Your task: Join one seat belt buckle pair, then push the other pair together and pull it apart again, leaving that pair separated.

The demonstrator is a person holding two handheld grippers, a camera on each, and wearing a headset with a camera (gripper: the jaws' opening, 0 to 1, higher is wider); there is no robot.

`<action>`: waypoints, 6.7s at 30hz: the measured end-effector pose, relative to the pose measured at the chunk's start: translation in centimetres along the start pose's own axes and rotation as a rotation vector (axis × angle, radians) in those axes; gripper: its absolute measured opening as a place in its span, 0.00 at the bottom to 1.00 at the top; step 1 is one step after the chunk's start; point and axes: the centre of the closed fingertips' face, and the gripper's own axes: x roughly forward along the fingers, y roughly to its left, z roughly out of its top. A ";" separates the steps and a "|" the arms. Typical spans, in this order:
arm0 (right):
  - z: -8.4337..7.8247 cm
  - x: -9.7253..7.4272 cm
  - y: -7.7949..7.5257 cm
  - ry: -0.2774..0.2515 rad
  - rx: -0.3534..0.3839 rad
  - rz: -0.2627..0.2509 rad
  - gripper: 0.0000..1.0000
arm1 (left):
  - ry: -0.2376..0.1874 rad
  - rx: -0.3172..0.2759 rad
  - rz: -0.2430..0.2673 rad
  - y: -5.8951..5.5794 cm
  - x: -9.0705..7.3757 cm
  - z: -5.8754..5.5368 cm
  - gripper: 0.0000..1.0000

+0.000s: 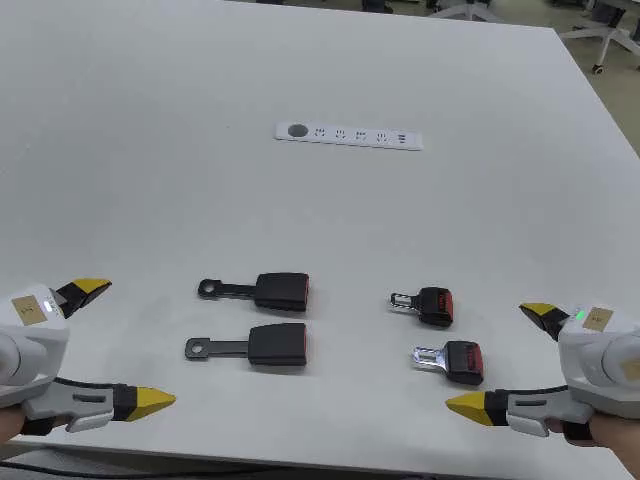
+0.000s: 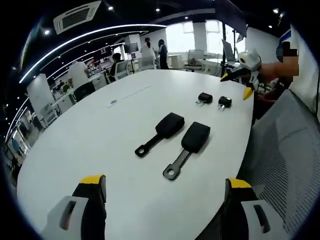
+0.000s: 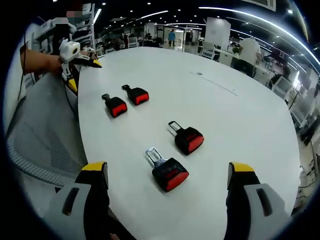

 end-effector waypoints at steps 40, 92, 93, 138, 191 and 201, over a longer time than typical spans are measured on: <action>-0.5 0.0 0.6 0.053 -0.043 -0.002 0.97 | 0.018 0.035 -0.042 -1.1 0.3 -0.1 1.00; -0.9 -1.2 0.9 0.065 -0.081 0.025 0.77 | 0.081 0.049 -0.071 -2.1 0.2 -0.6 0.89; -1.0 -1.2 0.9 0.070 -0.088 0.026 0.76 | 0.088 0.054 -0.070 -2.1 0.2 -0.8 0.88; -2.6 3.8 0.1 0.171 -0.209 0.174 0.58 | 0.133 0.183 -0.334 -5.9 11.3 3.0 0.49; -4.6 6.0 -0.4 0.307 -0.346 0.358 0.34 | 0.262 0.413 -0.511 -8.3 14.0 2.5 0.34; -4.6 6.4 -0.4 0.323 -0.322 0.329 0.34 | 0.267 0.417 -0.513 -8.1 14.0 2.5 0.34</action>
